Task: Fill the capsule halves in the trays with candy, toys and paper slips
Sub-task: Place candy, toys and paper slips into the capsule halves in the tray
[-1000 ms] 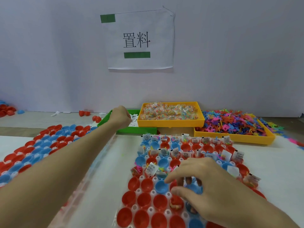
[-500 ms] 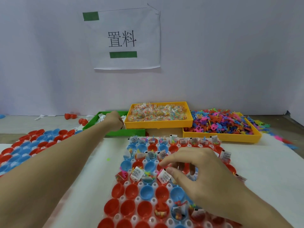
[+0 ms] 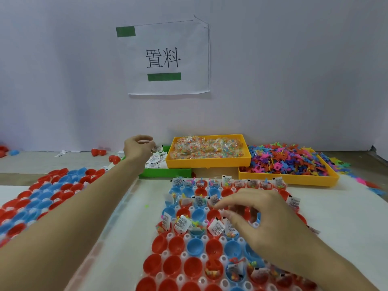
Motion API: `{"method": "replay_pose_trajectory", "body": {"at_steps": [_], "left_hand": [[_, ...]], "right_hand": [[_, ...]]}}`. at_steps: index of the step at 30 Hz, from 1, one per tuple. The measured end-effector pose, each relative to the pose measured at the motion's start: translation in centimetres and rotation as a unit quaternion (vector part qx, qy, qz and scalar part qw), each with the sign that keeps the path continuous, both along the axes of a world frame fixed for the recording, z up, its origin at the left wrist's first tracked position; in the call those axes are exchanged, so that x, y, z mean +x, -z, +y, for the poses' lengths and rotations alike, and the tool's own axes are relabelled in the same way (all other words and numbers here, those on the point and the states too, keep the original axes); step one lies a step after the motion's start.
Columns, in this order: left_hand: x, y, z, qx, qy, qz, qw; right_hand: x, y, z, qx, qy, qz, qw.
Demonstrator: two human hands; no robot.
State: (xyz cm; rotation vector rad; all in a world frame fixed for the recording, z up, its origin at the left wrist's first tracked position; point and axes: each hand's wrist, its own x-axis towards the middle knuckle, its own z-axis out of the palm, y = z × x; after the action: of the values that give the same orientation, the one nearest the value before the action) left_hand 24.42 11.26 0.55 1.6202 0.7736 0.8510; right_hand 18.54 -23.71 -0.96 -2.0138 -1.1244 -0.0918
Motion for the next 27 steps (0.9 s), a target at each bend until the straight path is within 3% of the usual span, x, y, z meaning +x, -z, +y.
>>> {"method": "replay_pose_trajectory", "body": {"at_steps": [5,15,20,27], "left_hand": [[-2.4,-0.5,-3.7,-0.004,0.016,-0.081,0.997],[-11.3,0.3,-17.2,0.122,0.205,-0.142,0.961],[-12.6,1.3,-19.2,0.098,0.246,-0.17,0.949],[-13.1,1.8,-19.4,0.062,0.24,-0.149,0.957]], "right_hand": [[-0.2,-0.3,0.1,0.015,0.023,0.002,1.0],[-0.7,-0.4,0.7,0.097,0.077,0.133,0.983],[-0.7,-0.4,1.0,0.128,0.057,0.238,0.961],[-0.6,-0.4,1.0,0.139,0.044,0.255,0.956]]}}
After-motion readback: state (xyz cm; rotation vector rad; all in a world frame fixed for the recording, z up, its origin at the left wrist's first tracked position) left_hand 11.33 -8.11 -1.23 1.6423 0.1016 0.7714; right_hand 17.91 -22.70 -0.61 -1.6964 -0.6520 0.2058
